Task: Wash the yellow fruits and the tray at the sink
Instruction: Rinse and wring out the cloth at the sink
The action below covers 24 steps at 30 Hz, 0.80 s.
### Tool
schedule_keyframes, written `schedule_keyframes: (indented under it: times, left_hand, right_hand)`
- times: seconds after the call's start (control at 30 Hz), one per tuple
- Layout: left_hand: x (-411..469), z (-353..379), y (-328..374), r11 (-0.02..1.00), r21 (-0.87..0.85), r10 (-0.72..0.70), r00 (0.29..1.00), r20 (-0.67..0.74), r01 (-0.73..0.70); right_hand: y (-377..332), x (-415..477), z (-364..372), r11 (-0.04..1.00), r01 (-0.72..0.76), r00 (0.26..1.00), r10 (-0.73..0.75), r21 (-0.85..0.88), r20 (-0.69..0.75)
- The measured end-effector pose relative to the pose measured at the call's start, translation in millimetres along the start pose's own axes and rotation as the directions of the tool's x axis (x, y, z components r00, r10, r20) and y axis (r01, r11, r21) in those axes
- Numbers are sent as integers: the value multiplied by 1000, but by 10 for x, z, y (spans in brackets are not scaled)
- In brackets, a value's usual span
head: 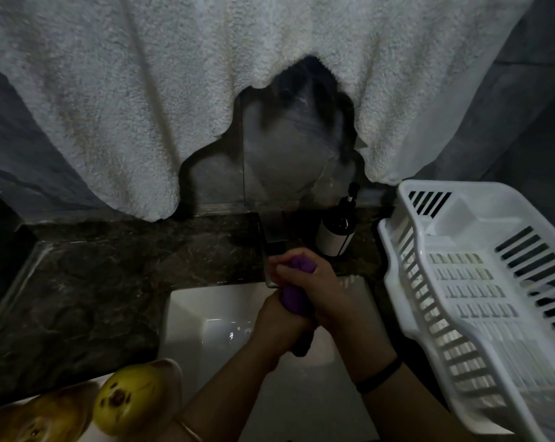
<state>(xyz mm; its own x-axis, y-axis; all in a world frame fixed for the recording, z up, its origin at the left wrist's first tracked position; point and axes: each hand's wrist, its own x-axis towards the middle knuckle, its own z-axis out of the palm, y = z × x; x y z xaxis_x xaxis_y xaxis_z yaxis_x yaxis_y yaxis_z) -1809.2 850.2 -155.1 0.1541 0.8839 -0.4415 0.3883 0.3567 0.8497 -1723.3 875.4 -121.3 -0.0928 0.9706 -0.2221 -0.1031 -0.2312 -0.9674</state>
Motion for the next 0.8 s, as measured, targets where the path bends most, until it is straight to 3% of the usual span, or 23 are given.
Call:
schedule_keyframes:
  times: [0.13, 0.23, 0.37, 0.6, 0.8]
  left_hand:
    - [-44, -118, 75, 982, -185, -16, 997, 75, 30]
    - [-65, -124, 84, 999, 44, 28, 999, -22, -27]
    - [-86, -127, 43, 927, 369, 101, 992, -80, -65]
    - [-140, -129, 16, 848, 529, 126, 983, -131, -38]
    - [-136, -145, 30, 857, 513, 132, 983, -130, -47]
  right_hand:
    - [-173, 1, 83, 999, -6, 1000, 6, 49, -4]
    - [-161, 24, 195, 998, -20, 992, 12, -62, -126]
    - [-50, 67, 280, 1000, -10, 966, 3, -25, -257]
    - [28, 121, 324, 996, -67, 955, 80, 55, -287]
    - [-15, 116, 284, 982, -134, 956, 164, 135, -245]
